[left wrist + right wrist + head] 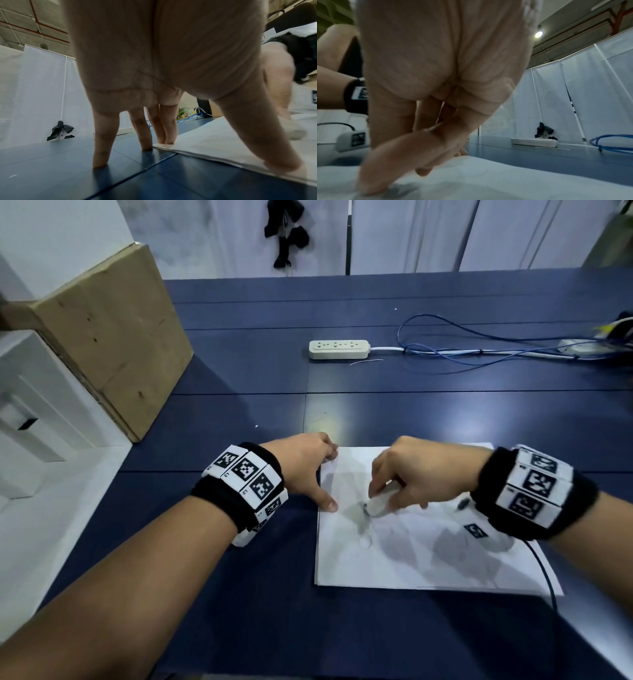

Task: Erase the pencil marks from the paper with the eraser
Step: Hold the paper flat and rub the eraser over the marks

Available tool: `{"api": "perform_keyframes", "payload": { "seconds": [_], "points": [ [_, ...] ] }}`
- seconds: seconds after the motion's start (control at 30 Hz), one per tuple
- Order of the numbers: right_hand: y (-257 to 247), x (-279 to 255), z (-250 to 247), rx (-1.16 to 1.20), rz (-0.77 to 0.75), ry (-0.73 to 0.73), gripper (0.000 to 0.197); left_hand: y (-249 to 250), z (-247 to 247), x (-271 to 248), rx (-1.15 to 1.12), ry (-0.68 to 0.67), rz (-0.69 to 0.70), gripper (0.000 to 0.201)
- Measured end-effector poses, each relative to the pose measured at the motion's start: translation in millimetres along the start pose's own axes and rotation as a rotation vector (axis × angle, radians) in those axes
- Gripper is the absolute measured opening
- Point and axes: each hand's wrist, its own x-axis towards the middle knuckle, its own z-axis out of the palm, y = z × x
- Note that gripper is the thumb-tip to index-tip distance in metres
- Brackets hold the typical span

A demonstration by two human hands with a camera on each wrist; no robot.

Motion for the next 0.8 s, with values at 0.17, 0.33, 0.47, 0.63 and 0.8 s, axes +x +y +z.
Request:
{"api": "perform_keyframes", "payload": {
  "seconds": [0.17, 0.33, 0.47, 0.63, 0.8],
  "points": [
    [23.4, 24.5, -19.1, -0.072, 0.145, 0.201, 0.017, 2.8, -2.3, -1.6, 0.033, -0.005, -0.005, 0.096],
    [9.5, -0.9, -1.5, -0.069, -0.001, 0.134, 0.038, 1.2, -0.9, 0.2, 0.012, -0.007, -0.011, 0.104],
    [8.4, 1.2, -4.1, -0.028, 0.037, 0.04, 0.024, 0.9, -1.1, 0.2, 0.002, -0.013, -0.01, 0.104],
    [28.6, 24.9, -22.3, -0.097, 0.154, 0.232, 0.019, 3.1, -2.7, -1.2, 0.028, -0.011, -0.017, 0.098],
    [8.7, -5.8, -4.0, 0.019, 0.041, 0.042, 0.021, 1.7, -1.3, 0.5, 0.016, -0.005, -0.011, 0.103]
  ]
}}
